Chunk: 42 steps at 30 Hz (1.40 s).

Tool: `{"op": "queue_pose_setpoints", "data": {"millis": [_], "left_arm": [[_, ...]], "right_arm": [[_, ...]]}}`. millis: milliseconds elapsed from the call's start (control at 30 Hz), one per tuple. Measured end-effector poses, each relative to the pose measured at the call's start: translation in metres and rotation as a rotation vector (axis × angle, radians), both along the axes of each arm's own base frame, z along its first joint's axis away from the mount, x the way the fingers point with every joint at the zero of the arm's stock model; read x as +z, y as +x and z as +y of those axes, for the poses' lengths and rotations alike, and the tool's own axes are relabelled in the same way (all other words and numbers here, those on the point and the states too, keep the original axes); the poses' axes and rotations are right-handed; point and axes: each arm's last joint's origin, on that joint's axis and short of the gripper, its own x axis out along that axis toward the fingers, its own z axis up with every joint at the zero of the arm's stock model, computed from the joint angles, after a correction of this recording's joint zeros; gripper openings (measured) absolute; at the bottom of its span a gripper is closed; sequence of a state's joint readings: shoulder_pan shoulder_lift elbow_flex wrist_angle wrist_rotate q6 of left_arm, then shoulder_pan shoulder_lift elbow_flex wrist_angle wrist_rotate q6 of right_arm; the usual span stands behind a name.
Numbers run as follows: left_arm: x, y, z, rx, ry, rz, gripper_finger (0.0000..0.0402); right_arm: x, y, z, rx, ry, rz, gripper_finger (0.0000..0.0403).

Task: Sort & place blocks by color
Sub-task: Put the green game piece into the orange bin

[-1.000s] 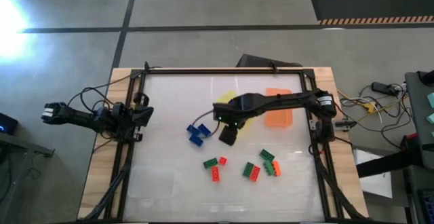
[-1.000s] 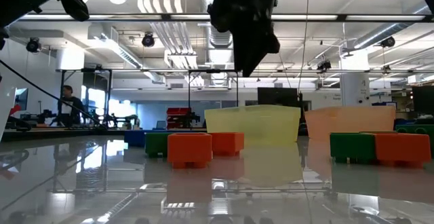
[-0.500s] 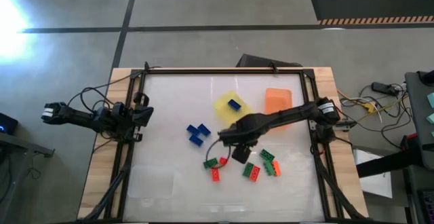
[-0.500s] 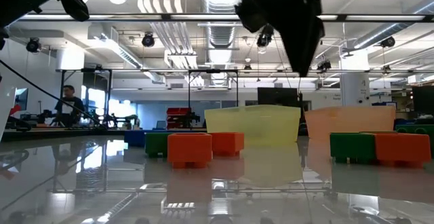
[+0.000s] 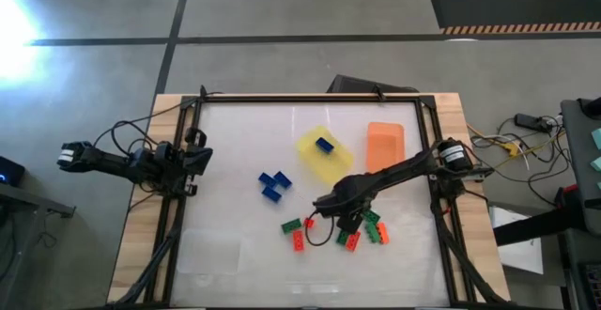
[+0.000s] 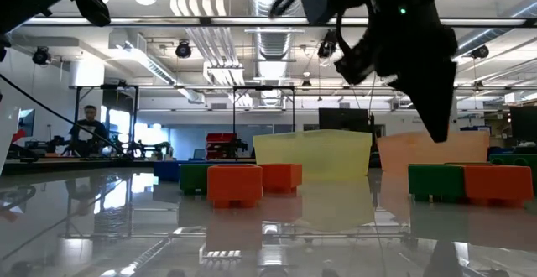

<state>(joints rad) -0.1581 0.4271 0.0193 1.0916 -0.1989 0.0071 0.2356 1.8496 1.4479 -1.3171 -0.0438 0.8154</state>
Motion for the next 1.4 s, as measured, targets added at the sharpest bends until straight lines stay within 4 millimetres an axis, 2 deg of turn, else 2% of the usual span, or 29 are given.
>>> {"op": "queue_pose_setpoints", "data": {"millis": [333,500,667,900,1000,1100,1167,1300,1400], "left_arm": [[0.000,0.000,0.000,0.000,0.000,0.000,0.0010],[0.000,0.000,0.000,0.000,0.000,0.000,0.0010],[0.000,0.000,0.000,0.000,0.000,0.000,0.0010],[0.000,0.000,0.000,0.000,0.000,0.000,0.0010],[0.000,0.000,0.000,0.000,0.000,0.001,0.0010],[0.000,0.000,0.000,0.000,0.000,0.001,0.0010],[0.000,0.000,0.000,0.000,0.000,0.000,0.0010],[0.000,0.000,0.000,0.000,0.000,0.000,0.0010],[0.000,0.000,0.000,0.000,0.000,0.000,0.0010]], "right_arm": [[-0.034,-0.014,-0.001,-0.017,0.060,0.036,0.0248],[-0.043,-0.019,-0.003,-0.014,0.054,0.042,0.0237],[-0.045,-0.020,-0.003,-0.011,0.047,0.046,0.0202],[-0.045,-0.019,-0.003,-0.006,0.035,0.030,0.0125],[-0.044,-0.019,-0.003,-0.006,0.032,0.029,0.0121],[-0.037,-0.017,-0.003,-0.006,0.033,0.010,0.0121],[-0.026,-0.015,-0.004,-0.019,0.037,-0.018,0.0121],[0.004,-0.009,-0.010,-0.073,0.053,-0.118,0.0121],[0.031,-0.007,-0.021,-0.150,0.066,-0.212,0.0121]]}}
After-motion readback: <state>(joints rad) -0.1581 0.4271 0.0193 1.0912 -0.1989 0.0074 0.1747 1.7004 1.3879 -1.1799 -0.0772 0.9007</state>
